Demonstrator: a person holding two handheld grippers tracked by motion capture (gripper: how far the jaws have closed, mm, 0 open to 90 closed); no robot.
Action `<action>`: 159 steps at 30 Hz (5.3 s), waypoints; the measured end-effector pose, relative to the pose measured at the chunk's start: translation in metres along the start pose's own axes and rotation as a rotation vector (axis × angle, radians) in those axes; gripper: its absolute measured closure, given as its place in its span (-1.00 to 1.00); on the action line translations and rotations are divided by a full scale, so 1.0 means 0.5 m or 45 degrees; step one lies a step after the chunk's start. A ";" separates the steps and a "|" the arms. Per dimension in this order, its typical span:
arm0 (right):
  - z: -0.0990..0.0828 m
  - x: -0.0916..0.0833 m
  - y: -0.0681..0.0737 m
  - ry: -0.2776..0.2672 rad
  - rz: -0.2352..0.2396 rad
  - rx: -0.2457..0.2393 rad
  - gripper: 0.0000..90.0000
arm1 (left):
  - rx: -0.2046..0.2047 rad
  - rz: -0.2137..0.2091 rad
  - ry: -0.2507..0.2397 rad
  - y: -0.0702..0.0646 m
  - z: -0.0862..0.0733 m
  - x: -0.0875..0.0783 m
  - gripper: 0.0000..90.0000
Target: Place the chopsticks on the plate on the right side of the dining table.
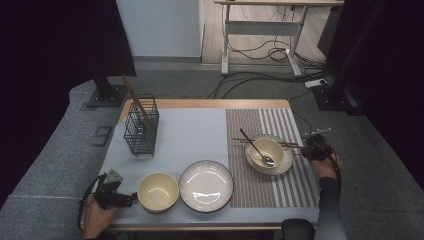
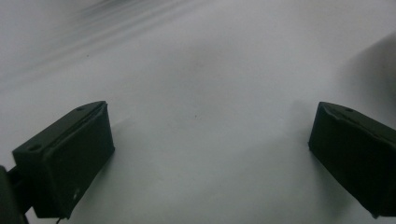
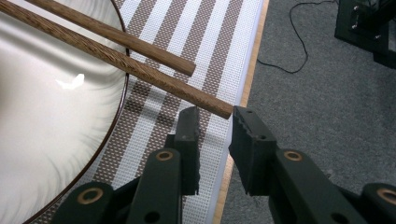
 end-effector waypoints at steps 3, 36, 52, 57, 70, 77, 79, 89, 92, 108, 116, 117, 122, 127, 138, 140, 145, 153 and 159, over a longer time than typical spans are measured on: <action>0.001 0.001 0.003 -0.002 0.009 -0.019 0.62 | 0.000 0.000 0.000 0.000 0.000 0.000 -1.00; 0.008 -0.004 0.023 -0.028 0.020 -0.090 0.68 | 0.001 0.001 0.000 0.000 0.000 0.000 -1.00; 0.020 0.004 0.040 -0.038 0.046 -0.123 0.71 | 0.000 0.000 0.001 0.000 0.000 0.000 -1.00; 0.020 0.007 0.040 -0.033 0.040 -0.134 0.68 | 0.000 0.001 0.000 0.000 0.000 0.000 -1.00; 0.022 0.016 0.032 -0.029 0.014 -0.121 0.62 | 0.000 0.001 0.000 0.000 0.000 0.000 -1.00; 0.025 0.022 0.028 -0.022 0.003 -0.116 0.61 | 0.000 0.002 0.000 0.000 0.000 0.000 -1.00; 0.027 0.026 0.027 -0.024 0.000 -0.115 0.61 | 0.000 0.002 0.000 0.000 0.000 0.000 -1.00; 0.032 0.032 0.022 -0.022 0.000 -0.106 0.60 | 0.000 0.003 -0.001 0.000 0.000 0.000 -1.00; 0.032 0.028 0.020 -0.027 0.000 -0.086 0.61 | 0.000 0.003 -0.001 0.000 0.000 0.000 -1.00; 0.052 0.030 -0.016 -0.105 -0.049 0.122 0.64 | 0.000 0.004 -0.001 0.000 0.000 0.000 -1.00; 0.058 0.042 -0.032 -0.120 -0.091 0.168 0.54 | -0.001 0.004 0.000 0.000 0.000 0.000 -1.00; 0.058 0.042 -0.032 -0.120 -0.091 0.168 0.54 | -0.001 0.004 0.000 0.000 0.000 0.000 -1.00; 0.064 0.049 -0.032 -0.125 -0.097 0.172 0.47 | 0.000 0.005 -0.001 0.000 0.000 0.000 -1.00; 0.065 0.053 -0.033 -0.121 -0.102 0.168 0.47 | 0.000 0.005 -0.001 0.000 0.000 0.000 -1.00; 0.067 0.058 -0.030 -0.118 -0.094 0.155 0.46 | 0.000 0.005 -0.001 0.000 0.000 0.000 -1.00; 0.067 0.058 -0.030 -0.117 -0.091 0.156 0.45 | 0.000 0.006 -0.001 0.000 0.000 0.000 -1.00; 0.069 0.058 -0.028 -0.122 -0.084 0.147 0.44 | -0.001 0.006 -0.001 0.000 0.000 0.000 -1.00; 0.069 0.058 -0.026 -0.118 -0.081 0.144 0.42 | -0.001 0.006 -0.001 0.000 0.000 0.000 -1.00; 0.070 0.058 -0.025 -0.117 -0.077 0.141 0.40 | -0.001 0.006 -0.002 0.000 0.000 0.000 -1.00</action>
Point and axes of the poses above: each handheld gripper's, and its own axes: x roughly forward along the jaws, z roughly out of its top, y roughly to its left, the point moved 9 cm from there along x, roughly forward along the jaws, and after that the axes turned 8 degrees about -y, right-handed, at the moved point
